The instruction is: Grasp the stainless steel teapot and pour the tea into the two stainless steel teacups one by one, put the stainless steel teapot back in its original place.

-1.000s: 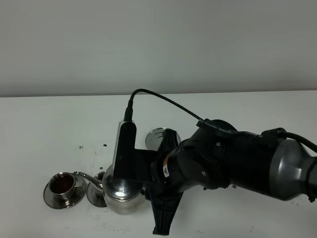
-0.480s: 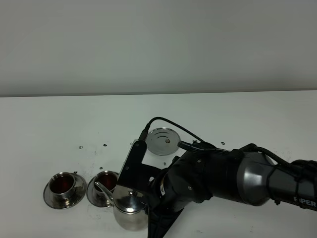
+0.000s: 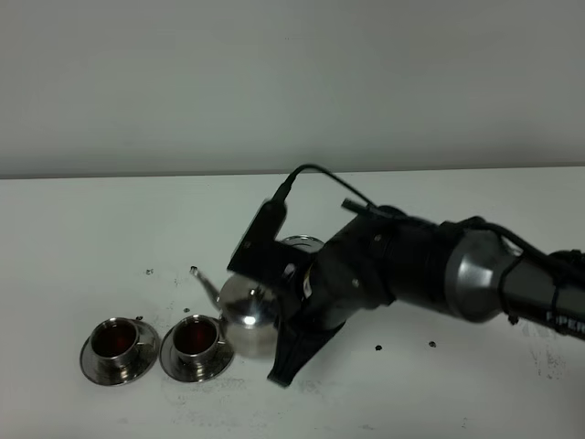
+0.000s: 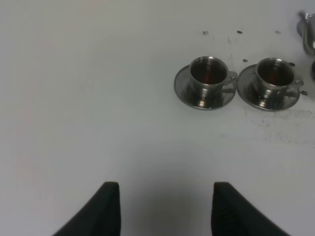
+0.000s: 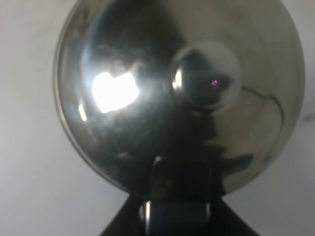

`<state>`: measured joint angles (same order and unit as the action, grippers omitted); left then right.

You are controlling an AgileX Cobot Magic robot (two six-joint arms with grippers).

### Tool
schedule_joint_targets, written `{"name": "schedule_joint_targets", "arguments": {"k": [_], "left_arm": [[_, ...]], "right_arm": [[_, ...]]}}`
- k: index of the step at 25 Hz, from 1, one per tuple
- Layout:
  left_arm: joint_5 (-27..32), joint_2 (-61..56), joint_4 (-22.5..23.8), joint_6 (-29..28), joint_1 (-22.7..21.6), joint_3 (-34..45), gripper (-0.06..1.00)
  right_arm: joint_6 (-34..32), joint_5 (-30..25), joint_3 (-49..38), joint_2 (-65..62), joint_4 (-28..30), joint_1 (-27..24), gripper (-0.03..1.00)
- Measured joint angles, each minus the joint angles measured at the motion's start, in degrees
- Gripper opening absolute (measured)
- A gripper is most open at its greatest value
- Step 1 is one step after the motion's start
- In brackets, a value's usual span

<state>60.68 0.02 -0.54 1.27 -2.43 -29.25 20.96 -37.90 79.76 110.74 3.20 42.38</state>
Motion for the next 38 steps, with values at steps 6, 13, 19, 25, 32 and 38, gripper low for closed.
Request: {"name": "schedule_joint_targets", "arguments": {"k": [6, 13, 19, 25, 32, 38], "left_arm": [[0.0, 0.0, 0.0, 0.0, 0.0, 0.0, 0.48], [0.0, 0.0, 0.0, 0.0, 0.0, 0.0, 0.48], [0.0, 0.0, 0.0, 0.0, 0.0, 0.0, 0.48], [0.0, 0.0, 0.0, 0.0, 0.0, 0.0, 0.48], [0.0, 0.0, 0.0, 0.0, 0.0, 0.0, 0.48], [0.0, 0.0, 0.0, 0.0, 0.0, 0.0, 0.48]], "right_arm": [[-3.5, -1.0, 10.1, 1.9, 2.3, -8.5, 0.2], [-5.7, -4.8, 20.4, 10.7, 1.6, -11.9, 0.2], [-7.6, -10.4, 30.7, 18.1, -0.1, -12.0, 0.2], [-8.0, -13.5, 32.8, 21.3, -0.2, -12.0, 0.2], [-8.5, -14.2, 32.9, 22.6, -0.2, -12.2, 0.2], [-8.6, -14.0, 32.9, 22.8, -0.2, -12.4, 0.2]]}}
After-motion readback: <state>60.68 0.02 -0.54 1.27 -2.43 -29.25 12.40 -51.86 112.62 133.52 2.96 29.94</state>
